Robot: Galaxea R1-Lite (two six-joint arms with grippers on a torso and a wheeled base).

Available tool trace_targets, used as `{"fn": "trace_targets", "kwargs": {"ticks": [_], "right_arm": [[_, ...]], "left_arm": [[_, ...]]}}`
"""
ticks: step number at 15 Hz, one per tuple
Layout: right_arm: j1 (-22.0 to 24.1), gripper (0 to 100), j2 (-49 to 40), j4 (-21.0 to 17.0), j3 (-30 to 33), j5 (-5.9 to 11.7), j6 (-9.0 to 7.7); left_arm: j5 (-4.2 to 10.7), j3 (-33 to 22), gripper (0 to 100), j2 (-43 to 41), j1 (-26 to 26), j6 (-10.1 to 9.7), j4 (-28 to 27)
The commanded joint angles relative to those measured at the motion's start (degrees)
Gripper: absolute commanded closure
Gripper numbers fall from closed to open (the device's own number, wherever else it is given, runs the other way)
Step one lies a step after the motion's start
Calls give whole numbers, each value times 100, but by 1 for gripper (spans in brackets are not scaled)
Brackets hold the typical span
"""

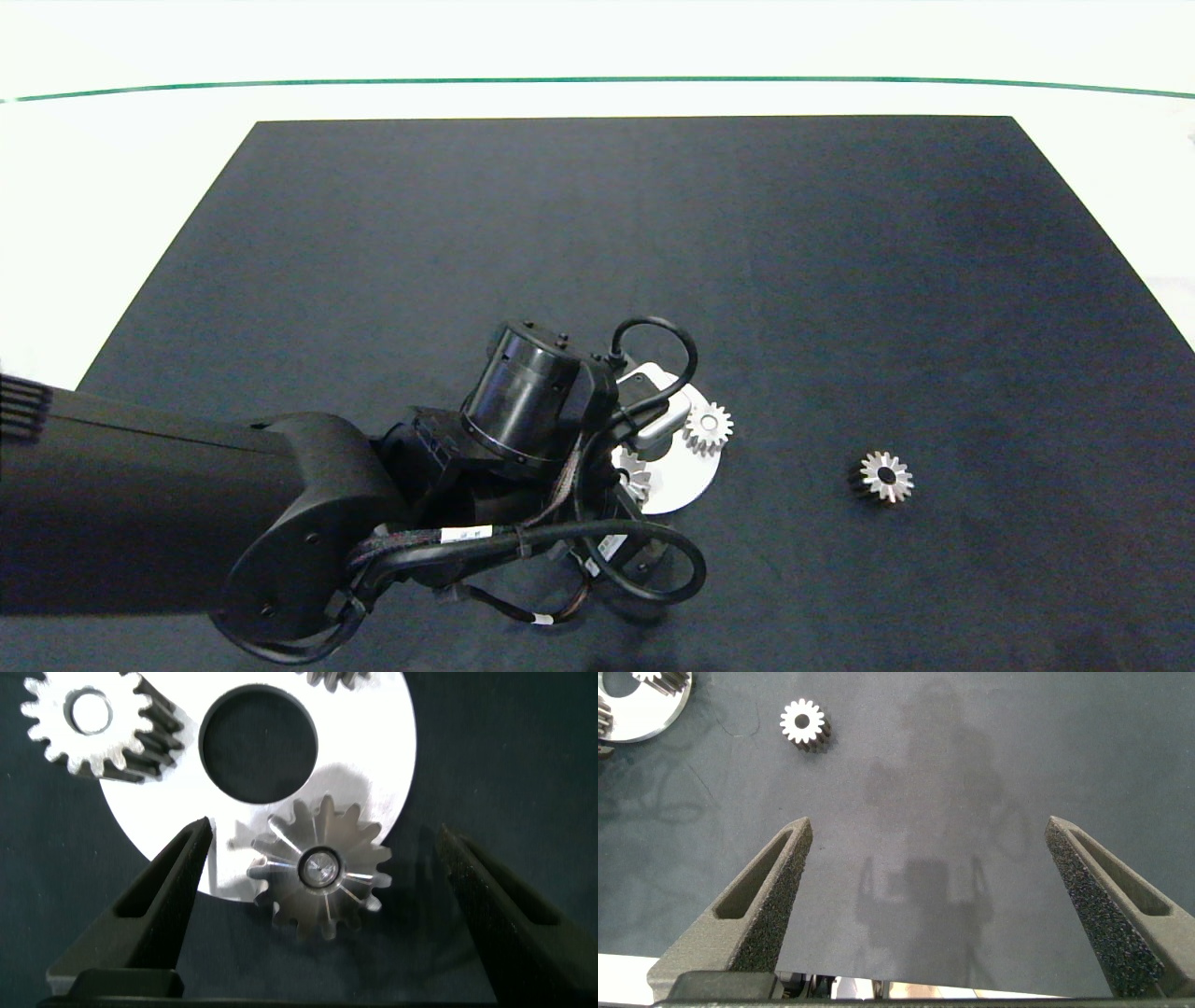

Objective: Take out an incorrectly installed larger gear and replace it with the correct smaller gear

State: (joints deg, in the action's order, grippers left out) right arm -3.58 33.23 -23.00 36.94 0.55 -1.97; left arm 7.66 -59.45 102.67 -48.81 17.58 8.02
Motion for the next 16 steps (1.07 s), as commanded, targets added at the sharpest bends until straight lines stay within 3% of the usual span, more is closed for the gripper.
{"fn": "trace_targets", "kwargs": {"ticks": [1, 5, 16], "right_arm": [[-2, 0, -1, -11, -2, -2, -5], [-2, 0, -1, -11, -2, 7, -5], [-2, 0, -10, -11, 6, 7, -5]], "left_arm": [[-1, 48, 0, 7, 12, 9, 24], [-1, 39, 5, -1, 3, -79, 42], [-10, 145, 28, 7, 3, -88, 156]]}}
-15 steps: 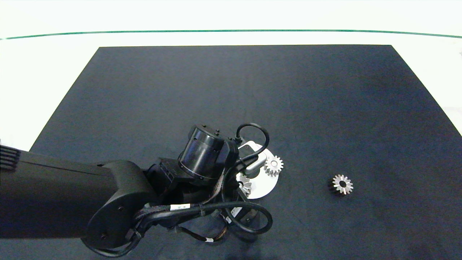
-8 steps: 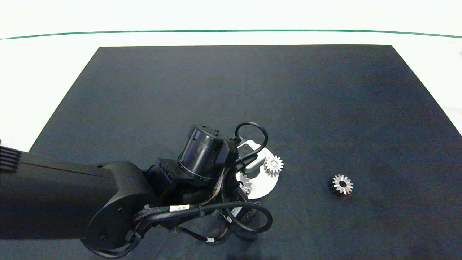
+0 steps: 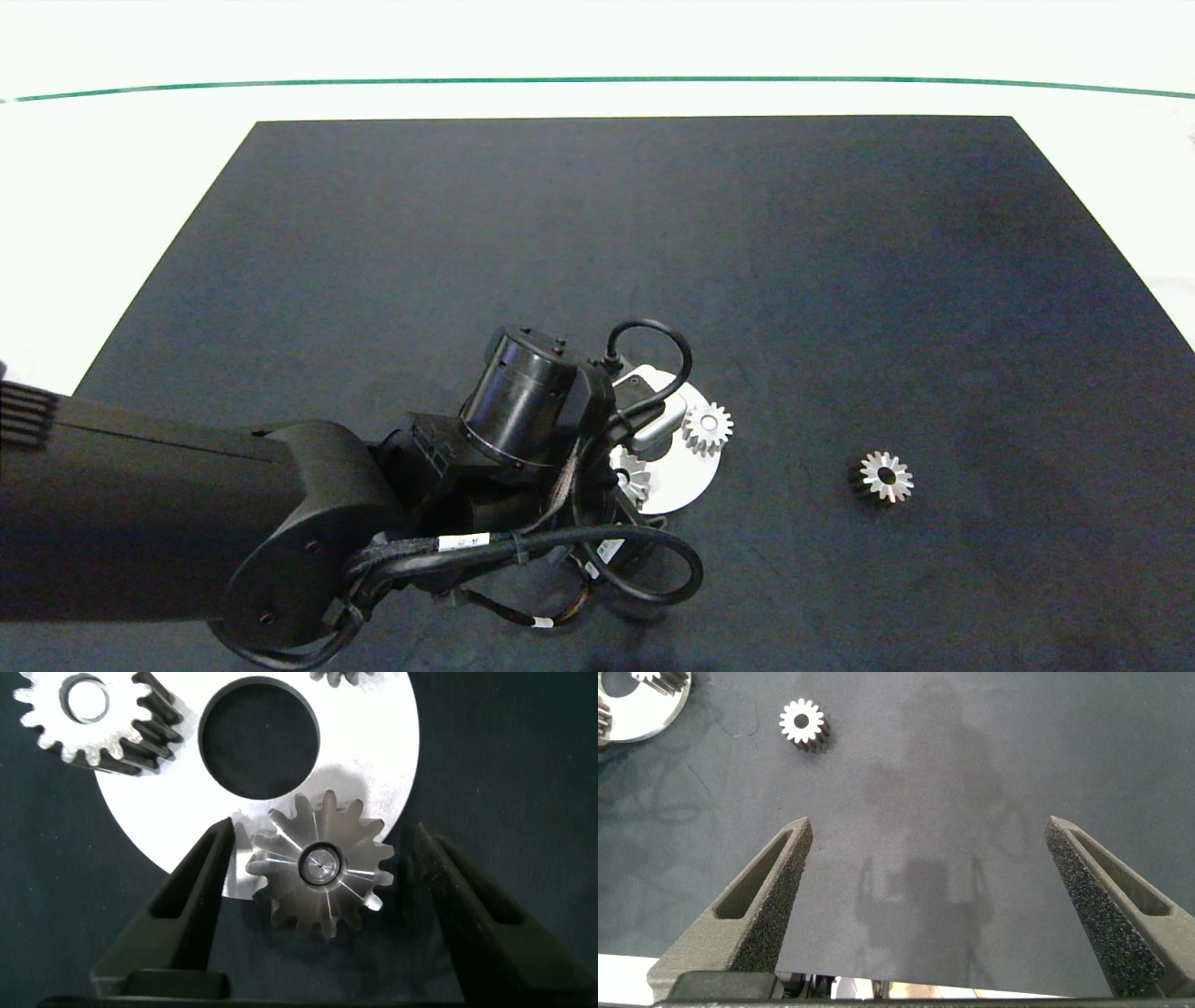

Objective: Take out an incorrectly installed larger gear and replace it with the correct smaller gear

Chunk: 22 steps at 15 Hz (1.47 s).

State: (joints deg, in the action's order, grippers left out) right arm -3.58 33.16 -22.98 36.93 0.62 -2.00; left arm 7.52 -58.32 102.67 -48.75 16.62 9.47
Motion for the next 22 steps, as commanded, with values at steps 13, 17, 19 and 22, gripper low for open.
{"fn": "trace_targets", "kwargs": {"ticks": [13, 17, 19, 22], "right_arm": [[-2, 0, -2, -14, -1, -1, -2], [-2, 0, -2, -14, -1, -1, -2], [-2, 0, -2, -14, -1, -1, -2], [-2, 0, -11, -14, -1, -1, -2]], "left_arm": [[4, 119, 55, 25, -12, 8, 134], [4, 102, 62, 25, -12, 8, 134], [4, 102, 67, 25, -12, 8, 134], [4, 93, 72, 16, -12, -9, 134]]}}
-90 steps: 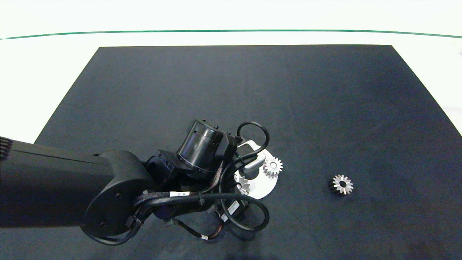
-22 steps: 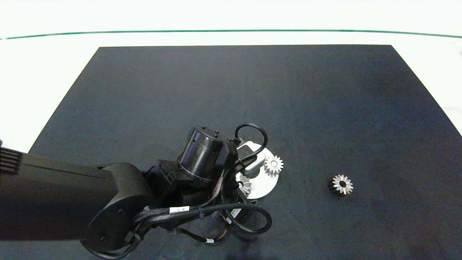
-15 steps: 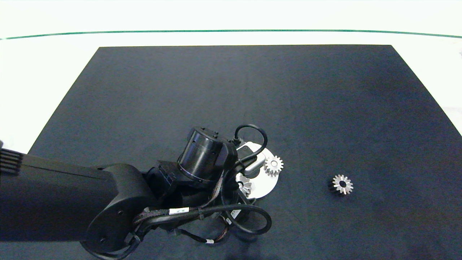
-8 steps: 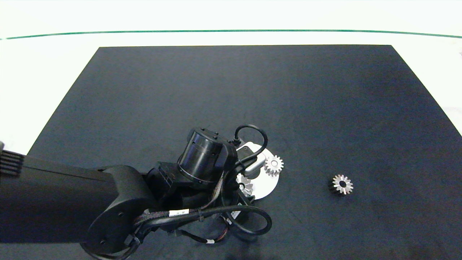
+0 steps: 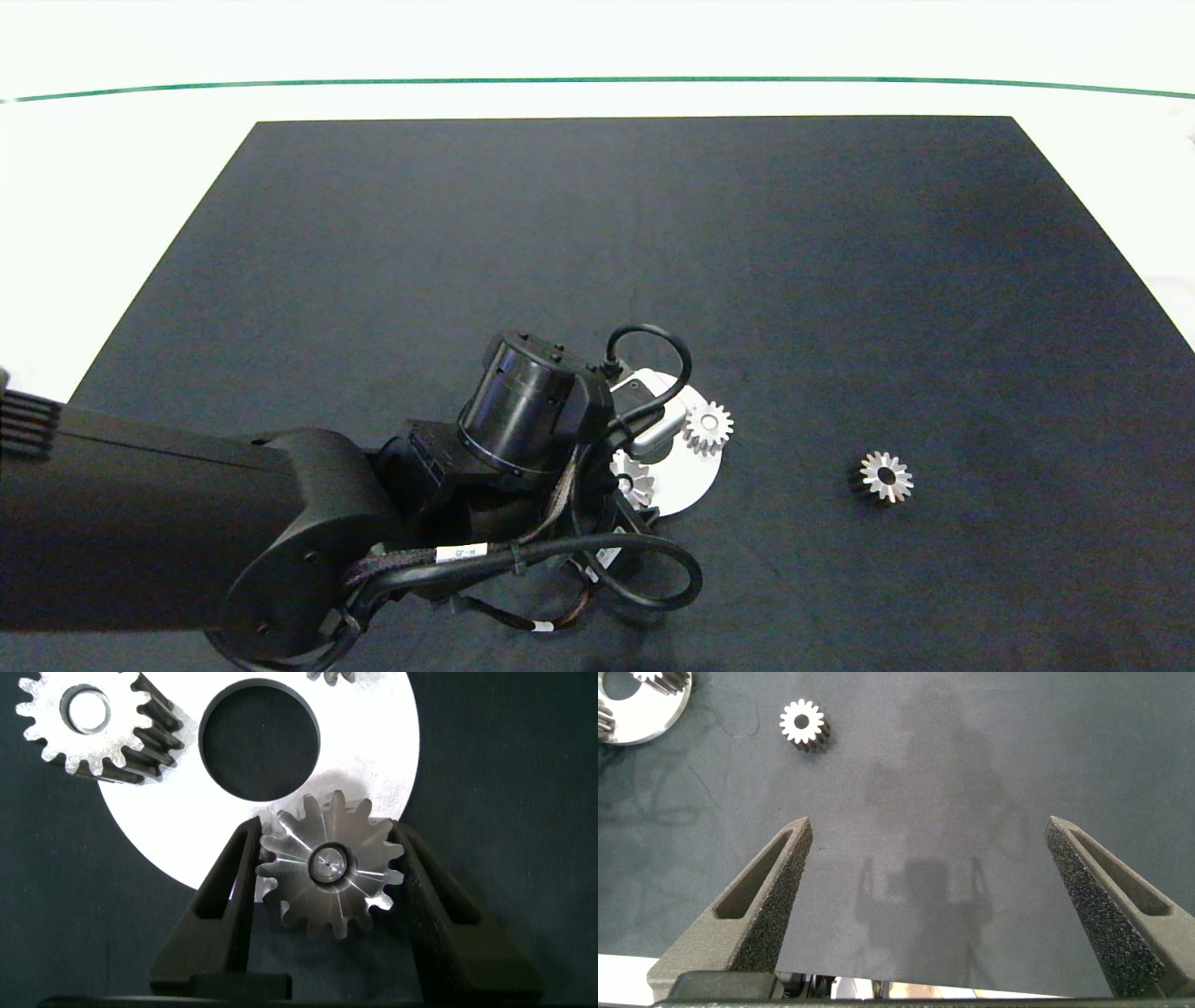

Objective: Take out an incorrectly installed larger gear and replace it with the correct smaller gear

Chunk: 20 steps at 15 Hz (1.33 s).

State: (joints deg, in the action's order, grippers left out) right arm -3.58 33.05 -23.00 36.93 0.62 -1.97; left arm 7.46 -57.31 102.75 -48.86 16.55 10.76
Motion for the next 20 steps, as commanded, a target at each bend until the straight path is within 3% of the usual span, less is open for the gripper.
{"fn": "trace_targets", "kwargs": {"ticks": [1, 20], "right_arm": [[-2, 0, 9, -11, -1, -1, -5], [7, 0, -79, -20, 25, 35, -13]], "left_arm": [[1, -17, 72, -1, 8, -3, -4], [19, 27, 72, -739, -141, 23, -224]]}}
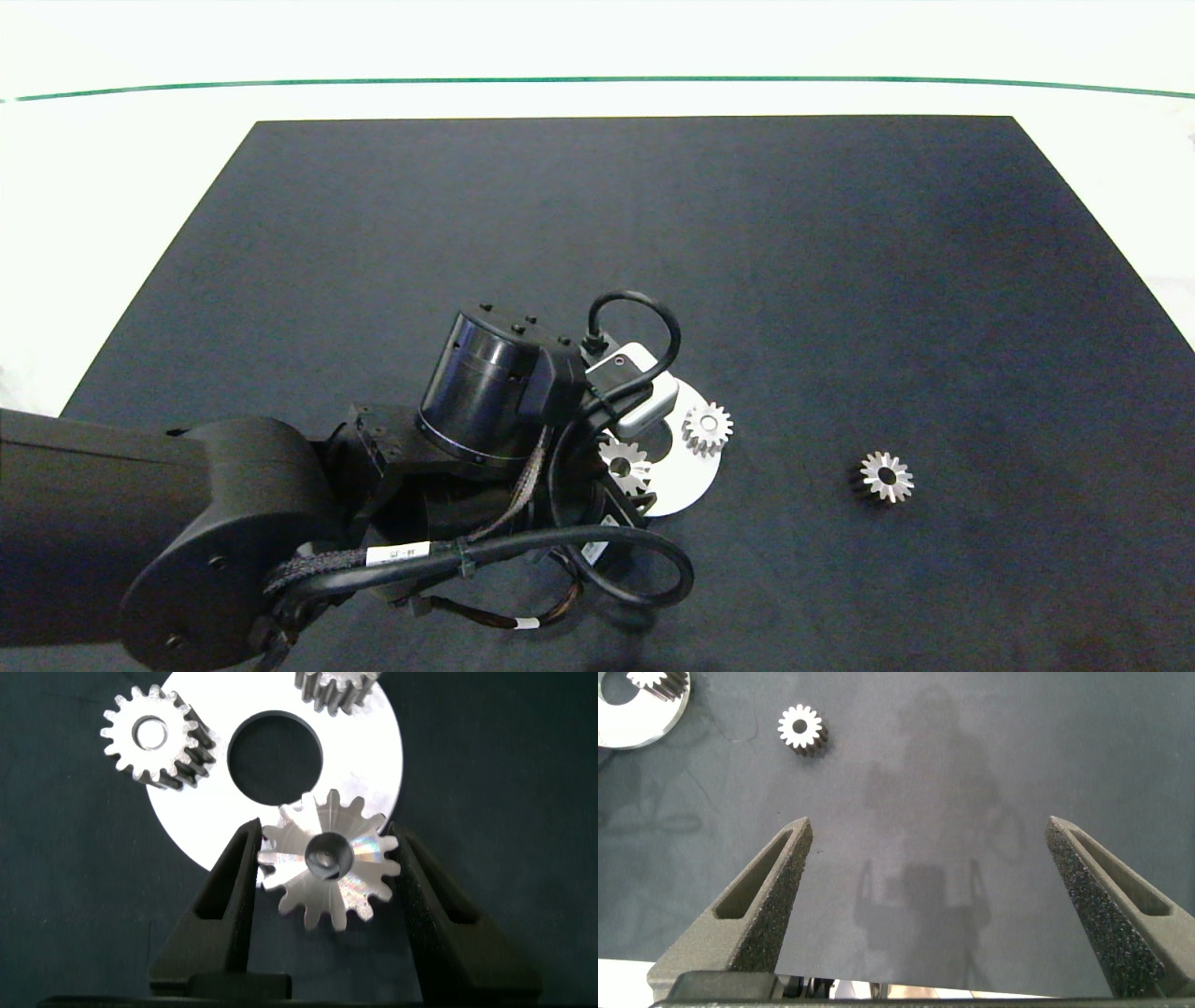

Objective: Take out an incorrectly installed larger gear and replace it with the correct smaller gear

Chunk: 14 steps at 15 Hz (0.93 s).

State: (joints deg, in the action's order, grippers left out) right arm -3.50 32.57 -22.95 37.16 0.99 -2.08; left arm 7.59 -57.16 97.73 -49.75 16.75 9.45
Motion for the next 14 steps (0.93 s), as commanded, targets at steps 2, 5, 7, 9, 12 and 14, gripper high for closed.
{"fn": "trace_targets", "kwargs": {"ticks": [2, 5, 7, 9, 12, 14], "right_arm": [[-2, 0, -67, -42, 2, 7, -2], [-2, 0, -76, -42, 2, 16, -2], [-2, 0, -76, -42, -7, 16, -2], [-2, 0, -67, -42, -7, 16, -2], [7, 0, -67, -51, -15, 16, -2], [7, 0, -67, -51, -15, 16, -11]], "left_arm": [[5, 30, 72, -360, -26, 4, -154], [5, 179, 72, -474, 290, -23, -145], [5, 328, 72, -536, 686, -49, -110], [-12, 460, 72, -580, 1117, -58, -101], [-223, 548, 72, -677, 1741, -67, -83], [-285, 566, 72, -729, 2004, -67, -101]]}}
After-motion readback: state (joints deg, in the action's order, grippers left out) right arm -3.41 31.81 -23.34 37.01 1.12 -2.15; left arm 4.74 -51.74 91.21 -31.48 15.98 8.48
